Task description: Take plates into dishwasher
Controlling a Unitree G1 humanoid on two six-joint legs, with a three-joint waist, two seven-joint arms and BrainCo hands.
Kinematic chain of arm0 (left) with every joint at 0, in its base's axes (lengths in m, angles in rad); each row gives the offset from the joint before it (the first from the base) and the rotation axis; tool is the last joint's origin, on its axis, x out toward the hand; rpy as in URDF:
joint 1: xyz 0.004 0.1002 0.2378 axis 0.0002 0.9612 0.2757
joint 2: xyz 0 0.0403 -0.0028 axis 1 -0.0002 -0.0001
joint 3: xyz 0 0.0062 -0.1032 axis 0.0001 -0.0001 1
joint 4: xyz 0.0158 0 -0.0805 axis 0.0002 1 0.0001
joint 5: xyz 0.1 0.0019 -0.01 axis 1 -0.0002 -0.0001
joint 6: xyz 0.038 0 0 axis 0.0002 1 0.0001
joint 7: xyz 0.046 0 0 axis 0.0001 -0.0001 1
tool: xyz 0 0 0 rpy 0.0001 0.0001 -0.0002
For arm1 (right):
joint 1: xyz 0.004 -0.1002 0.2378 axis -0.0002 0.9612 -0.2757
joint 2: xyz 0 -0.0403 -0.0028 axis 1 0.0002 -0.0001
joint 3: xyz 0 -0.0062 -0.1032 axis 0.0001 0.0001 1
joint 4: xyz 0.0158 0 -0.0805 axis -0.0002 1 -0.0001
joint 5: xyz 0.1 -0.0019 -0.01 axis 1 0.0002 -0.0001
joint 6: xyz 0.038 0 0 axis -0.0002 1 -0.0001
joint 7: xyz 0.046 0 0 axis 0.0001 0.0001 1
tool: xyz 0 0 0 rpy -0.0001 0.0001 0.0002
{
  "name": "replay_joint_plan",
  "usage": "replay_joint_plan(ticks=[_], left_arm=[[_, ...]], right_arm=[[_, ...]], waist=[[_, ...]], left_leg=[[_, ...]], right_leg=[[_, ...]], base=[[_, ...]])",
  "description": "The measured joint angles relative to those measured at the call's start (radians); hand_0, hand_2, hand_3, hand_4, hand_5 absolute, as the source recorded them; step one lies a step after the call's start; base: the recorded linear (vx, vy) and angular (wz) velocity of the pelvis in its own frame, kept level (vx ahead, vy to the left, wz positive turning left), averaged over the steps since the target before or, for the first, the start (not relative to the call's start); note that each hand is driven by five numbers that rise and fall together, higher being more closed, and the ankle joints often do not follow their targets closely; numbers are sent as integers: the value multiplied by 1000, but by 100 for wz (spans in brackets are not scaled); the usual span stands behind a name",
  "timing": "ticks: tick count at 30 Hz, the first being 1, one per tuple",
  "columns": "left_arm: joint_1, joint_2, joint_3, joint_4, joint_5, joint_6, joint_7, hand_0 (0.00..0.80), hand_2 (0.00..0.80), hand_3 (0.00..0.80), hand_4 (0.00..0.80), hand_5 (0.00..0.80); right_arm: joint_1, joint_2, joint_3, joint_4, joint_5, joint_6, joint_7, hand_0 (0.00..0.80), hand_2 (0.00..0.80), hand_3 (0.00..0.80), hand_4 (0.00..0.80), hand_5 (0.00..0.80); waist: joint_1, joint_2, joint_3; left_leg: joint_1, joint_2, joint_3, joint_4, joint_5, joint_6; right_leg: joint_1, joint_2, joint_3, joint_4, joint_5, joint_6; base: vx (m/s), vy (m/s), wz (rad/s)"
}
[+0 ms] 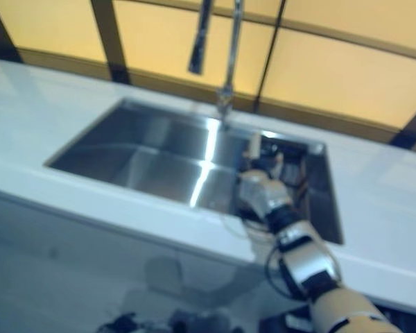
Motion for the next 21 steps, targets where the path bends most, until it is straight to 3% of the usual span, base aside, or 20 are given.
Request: replay_joint_plan(ticks=[10, 21], left_arm=[[0, 0, 0, 0, -1, -3, 4, 0, 0, 0, 0, 0], [-7, -5, -20, -24, -2, -3, 12, 0, 0, 0, 0, 0]], right_arm=[[0, 0, 0, 9, 0, 0, 8, 0, 0, 0, 0, 0], [-11, -20, 0, 35, 8, 0, 20, 0, 0, 0, 0, 0]], waist=[[2, 2, 1], [33, 15, 12]], left_leg=[[-8, 10, 2, 1, -4, -6], [-21, 39, 1, 11, -5, -41]], right_leg=[[0, 10, 0, -9, -1, -3], [15, 42, -26, -24, -12, -27]], base=[[48, -117, 1], [43, -133, 8]])
